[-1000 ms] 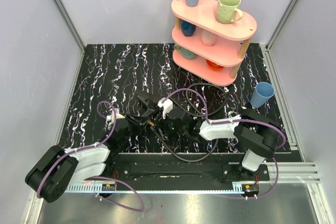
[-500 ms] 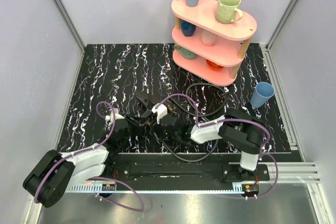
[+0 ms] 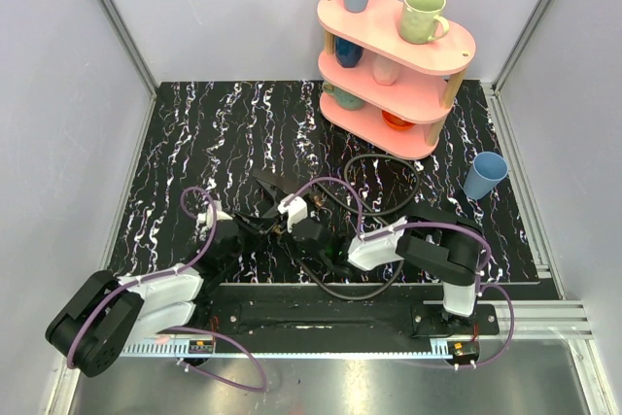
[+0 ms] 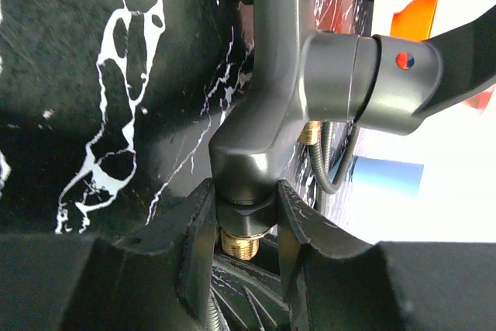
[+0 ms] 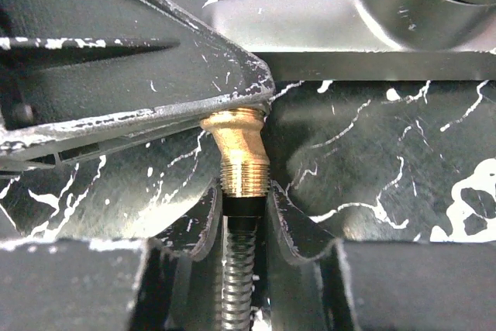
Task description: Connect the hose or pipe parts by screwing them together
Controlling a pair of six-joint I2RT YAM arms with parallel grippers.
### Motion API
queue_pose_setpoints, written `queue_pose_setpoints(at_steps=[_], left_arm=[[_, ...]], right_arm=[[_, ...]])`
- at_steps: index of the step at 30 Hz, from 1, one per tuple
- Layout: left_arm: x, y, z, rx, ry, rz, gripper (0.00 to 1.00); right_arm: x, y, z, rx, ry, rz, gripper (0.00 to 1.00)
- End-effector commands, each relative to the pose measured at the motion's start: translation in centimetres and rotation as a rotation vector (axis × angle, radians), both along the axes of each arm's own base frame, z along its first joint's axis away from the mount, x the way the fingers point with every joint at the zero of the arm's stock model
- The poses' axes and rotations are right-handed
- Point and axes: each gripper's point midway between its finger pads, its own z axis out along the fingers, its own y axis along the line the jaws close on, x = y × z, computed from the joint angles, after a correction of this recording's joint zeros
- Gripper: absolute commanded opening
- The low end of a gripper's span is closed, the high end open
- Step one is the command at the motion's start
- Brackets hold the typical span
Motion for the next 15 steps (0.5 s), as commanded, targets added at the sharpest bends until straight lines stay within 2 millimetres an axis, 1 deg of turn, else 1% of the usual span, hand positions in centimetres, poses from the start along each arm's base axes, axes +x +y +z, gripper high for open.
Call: queue_pose_setpoints(at_steps=[1, 2, 3, 5, 6, 11, 15], left_arm=[[1.5, -1.1, 3.1, -0.044, -0.107, -0.013, 0.00], [1.4, -1.0, 3.1, -0.044, -0.105, -0.014, 0.00], [1.4, -1.0, 3.1, -0.046, -0.106, -0.014, 0.00], [1.3, -0.9, 3.0, -0.042, -0.104, -0.012, 0.00], [1.3, -0.9, 3.0, -0.040, -0.105, -0.011, 0.00], [1.1, -0.7, 2.9, -0.047, -0.102, -0.004, 0.00], [1.2, -0.8, 2.9, -0.048, -0.100, -0.003, 0.00]], right_arm=[[-0.5, -0.8, 2.6, 0.033, -0.062, 0.005, 0.00], [-0.5, -1.3, 2.4, 0.015, -0.070, 0.011, 0.00], [-0.6, -1.5, 2.8, 0.017, -0.077, 0.014, 0.00], [-0.8, -2.3, 2.7, -0.002, -0.086, 0.020, 0.00], [-0.9, -2.3, 3.4, 0.009, -0.096, 0.029, 0.00], [-1.0, -2.2, 4.0, -0.097, -0.095, 0.077, 0.00], [-1.8, -2.0, 4.3, -0.082, -0.070, 0.115, 0.00]])
